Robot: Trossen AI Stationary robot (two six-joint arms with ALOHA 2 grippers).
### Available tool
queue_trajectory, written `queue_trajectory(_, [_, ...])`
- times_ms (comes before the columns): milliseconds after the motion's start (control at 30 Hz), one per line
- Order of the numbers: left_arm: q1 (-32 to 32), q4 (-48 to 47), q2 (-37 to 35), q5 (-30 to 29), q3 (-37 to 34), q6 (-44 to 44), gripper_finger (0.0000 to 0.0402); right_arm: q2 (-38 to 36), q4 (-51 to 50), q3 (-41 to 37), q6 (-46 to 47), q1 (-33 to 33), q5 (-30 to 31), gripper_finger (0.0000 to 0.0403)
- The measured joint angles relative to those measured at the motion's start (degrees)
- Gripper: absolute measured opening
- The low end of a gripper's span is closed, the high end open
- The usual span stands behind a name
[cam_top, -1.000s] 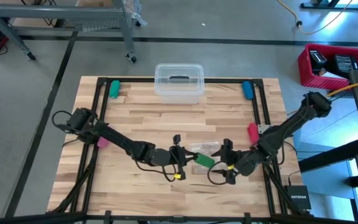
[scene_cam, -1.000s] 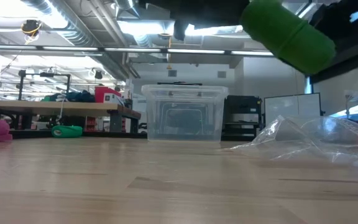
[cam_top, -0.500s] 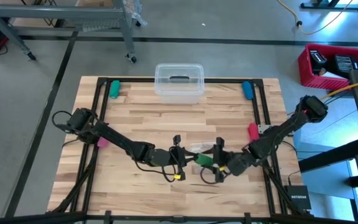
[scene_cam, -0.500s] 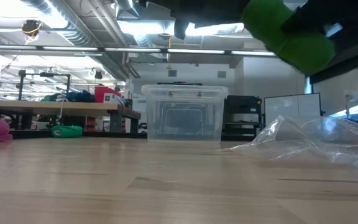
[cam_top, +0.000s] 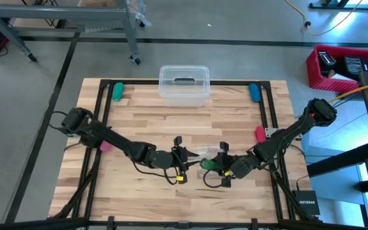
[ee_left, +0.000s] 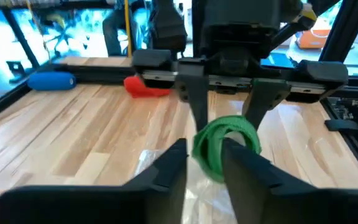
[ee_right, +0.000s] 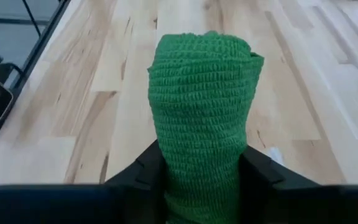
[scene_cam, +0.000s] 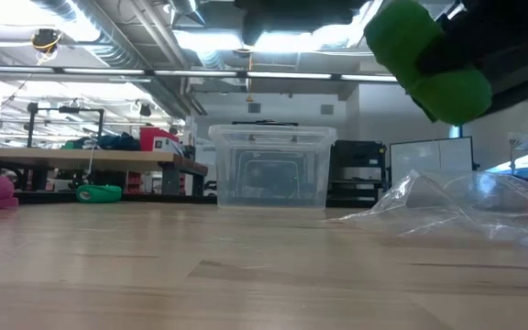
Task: Roll bandage
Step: Roll the green bandage
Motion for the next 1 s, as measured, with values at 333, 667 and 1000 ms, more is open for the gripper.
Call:
queue_trajectory(333, [1.5,-22.16,-6.25,-0.59,-2.38,-8.3,0.016,-6.09,-21.67,0.14,8.65,0.0,5.43,0.0128])
queue_trajectory(667, [4.91,-3.55,6.39,4.19,-5.75,-13.43,0.0148,-6.52,-32.8,-6.7,4.23,-17.35,2.18,0.0128])
queue_trajectory(1000, [5.64,-2.67,10.86,5.9,-4.35,-15.14,0.0148,-6.52,-28.7,-9.82,0.04,-29.09,-11.96,0.0157])
